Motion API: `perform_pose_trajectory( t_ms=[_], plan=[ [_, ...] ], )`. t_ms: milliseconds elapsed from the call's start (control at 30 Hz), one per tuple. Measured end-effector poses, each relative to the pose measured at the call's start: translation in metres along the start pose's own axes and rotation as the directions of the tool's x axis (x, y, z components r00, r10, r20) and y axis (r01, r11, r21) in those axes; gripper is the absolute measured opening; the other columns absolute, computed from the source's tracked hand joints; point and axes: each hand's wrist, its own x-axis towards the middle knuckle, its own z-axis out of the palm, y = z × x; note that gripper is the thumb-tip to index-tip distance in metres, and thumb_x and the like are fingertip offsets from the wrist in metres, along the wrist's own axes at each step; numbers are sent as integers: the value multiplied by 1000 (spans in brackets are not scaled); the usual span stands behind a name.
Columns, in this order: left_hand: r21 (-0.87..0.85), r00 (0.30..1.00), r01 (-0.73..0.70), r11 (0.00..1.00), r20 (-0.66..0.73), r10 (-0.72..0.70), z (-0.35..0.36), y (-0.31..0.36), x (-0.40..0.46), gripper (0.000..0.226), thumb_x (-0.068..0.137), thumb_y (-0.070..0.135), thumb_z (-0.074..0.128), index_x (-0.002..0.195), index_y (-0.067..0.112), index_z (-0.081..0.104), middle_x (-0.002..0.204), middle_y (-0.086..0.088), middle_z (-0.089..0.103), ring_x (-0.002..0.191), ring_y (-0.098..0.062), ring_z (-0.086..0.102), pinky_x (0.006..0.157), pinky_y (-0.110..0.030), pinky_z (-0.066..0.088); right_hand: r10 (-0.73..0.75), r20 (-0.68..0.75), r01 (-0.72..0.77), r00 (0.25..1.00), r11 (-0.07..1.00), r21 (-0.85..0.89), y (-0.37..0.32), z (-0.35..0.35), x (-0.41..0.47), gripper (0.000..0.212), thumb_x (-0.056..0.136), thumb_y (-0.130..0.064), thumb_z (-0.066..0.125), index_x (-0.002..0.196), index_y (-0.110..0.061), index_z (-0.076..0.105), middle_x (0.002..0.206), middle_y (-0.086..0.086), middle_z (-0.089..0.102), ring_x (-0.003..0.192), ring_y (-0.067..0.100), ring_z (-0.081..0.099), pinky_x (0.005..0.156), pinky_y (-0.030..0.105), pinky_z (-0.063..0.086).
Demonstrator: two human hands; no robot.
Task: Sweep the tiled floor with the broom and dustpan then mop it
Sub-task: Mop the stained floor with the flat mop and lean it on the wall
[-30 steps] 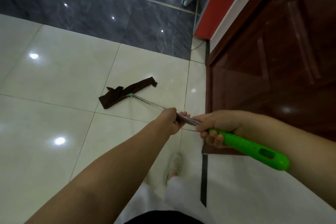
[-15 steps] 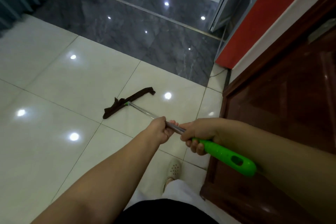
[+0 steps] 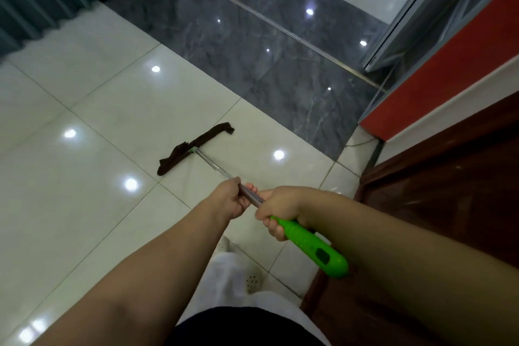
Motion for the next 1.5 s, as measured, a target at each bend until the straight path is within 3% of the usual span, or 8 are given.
perform_pose_trajectory(
  t_ms=[267,567,733,1067,1133,1267,1367,1500],
  plan=[
    [-88,1000,-10,996,-10,9,38,41,31,34,104,22,30,77,2,40,66,-9,40,57,-20,44,31,-21,48,-29,-11,26,1000,969,-244,-54,-42,16,48,91,3,35,137,-9,40,57,5,34,34,8,32,32,10,32],
    [-140,999,47,989,10,-46,99,129,73,32,103,20,30,82,0,43,68,-10,45,60,-22,49,42,-30,54,33,30,-22,999,947,-320,-166,-110,28,57,94,3,31,146,-18,31,61,5,32,26,4,33,32,7,29],
    [-198,998,61,978,18,-58,130,188,86,35,103,20,30,79,-1,45,69,-10,45,60,-22,49,34,-31,53,76,66,-46,995,925,-378,-241,-138,37,58,95,3,29,150,-16,22,62,3,30,26,3,32,31,7,27],
    [-363,999,-31,931,-41,17,152,260,98,33,103,16,32,78,-1,44,69,-11,45,59,-21,47,29,-30,49,120,166,-37,979,901,-433,-333,-152,63,52,98,1,32,143,-26,34,61,1,27,26,1,32,30,6,26],
    [-406,996,-79,910,-65,57,155,276,101,30,103,15,33,80,-2,43,70,-11,46,58,-21,48,34,-28,52,127,171,-38,977,893,-449,-355,-155,72,52,98,1,33,143,-26,35,58,0,29,27,2,32,29,7,26],
    [-468,984,-172,867,-123,128,164,302,112,22,103,13,31,93,-3,43,73,-13,46,59,-23,48,68,-30,54,153,179,-46,972,868,-495,-394,-161,93,51,96,3,35,119,-42,42,59,1,30,26,3,32,27,8,27],
    [-525,970,-230,819,-191,150,170,315,125,26,102,12,31,84,-1,42,73,-13,47,58,-23,47,36,-26,52,176,175,-49,969,825,-562,-416,-169,111,58,94,2,35,125,-45,46,60,1,31,25,4,33,27,8,28],
    [-621,950,-294,727,-274,150,189,323,137,27,102,12,30,81,-1,42,68,-11,46,44,-21,52,31,-24,49,231,181,-59,956,755,-653,-443,-189,131,55,92,2,36,115,-44,51,45,0,36,27,7,33,30,8,29]
  ],
)
